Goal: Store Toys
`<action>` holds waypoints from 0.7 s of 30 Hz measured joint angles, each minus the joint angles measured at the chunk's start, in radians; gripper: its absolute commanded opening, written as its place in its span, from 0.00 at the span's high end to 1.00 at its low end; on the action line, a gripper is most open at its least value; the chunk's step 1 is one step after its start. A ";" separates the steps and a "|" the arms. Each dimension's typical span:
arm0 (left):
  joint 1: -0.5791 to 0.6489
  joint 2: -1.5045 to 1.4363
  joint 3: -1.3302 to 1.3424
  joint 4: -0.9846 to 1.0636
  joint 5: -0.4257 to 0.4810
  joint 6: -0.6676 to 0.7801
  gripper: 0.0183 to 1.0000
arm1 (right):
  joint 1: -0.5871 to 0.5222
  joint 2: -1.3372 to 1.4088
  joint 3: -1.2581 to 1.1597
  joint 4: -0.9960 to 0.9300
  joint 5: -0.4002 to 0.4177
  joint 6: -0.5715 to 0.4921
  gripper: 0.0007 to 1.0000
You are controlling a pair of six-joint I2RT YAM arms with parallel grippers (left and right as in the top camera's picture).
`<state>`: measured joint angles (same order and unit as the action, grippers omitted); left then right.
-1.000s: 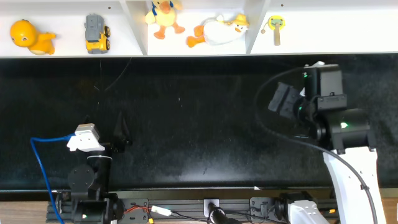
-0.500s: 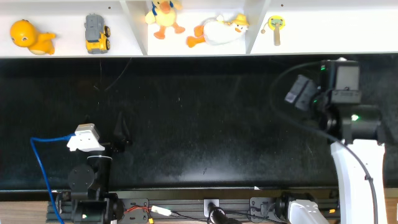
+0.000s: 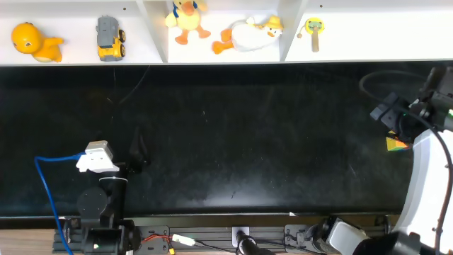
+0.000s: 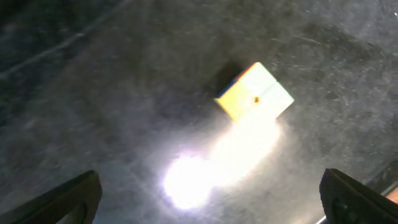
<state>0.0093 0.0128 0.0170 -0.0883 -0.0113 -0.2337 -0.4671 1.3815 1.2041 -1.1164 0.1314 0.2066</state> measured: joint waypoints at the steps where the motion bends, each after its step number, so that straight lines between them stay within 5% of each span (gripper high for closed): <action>1: 0.000 0.000 0.000 0.000 0.000 0.000 0.00 | -0.013 0.010 0.000 0.001 0.001 -0.009 0.01; 14: 0.000 0.000 0.000 0.000 0.000 0.000 0.00 | -0.145 0.090 0.000 0.070 0.024 -0.270 0.00; 21: 0.000 0.000 0.000 0.000 0.000 0.000 0.00 | -0.181 0.149 0.000 0.119 -0.093 -0.479 0.00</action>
<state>0.0093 0.0128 0.0170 -0.0883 -0.0113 -0.2337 -0.6483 1.5307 1.2041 -0.9977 0.0383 -0.2726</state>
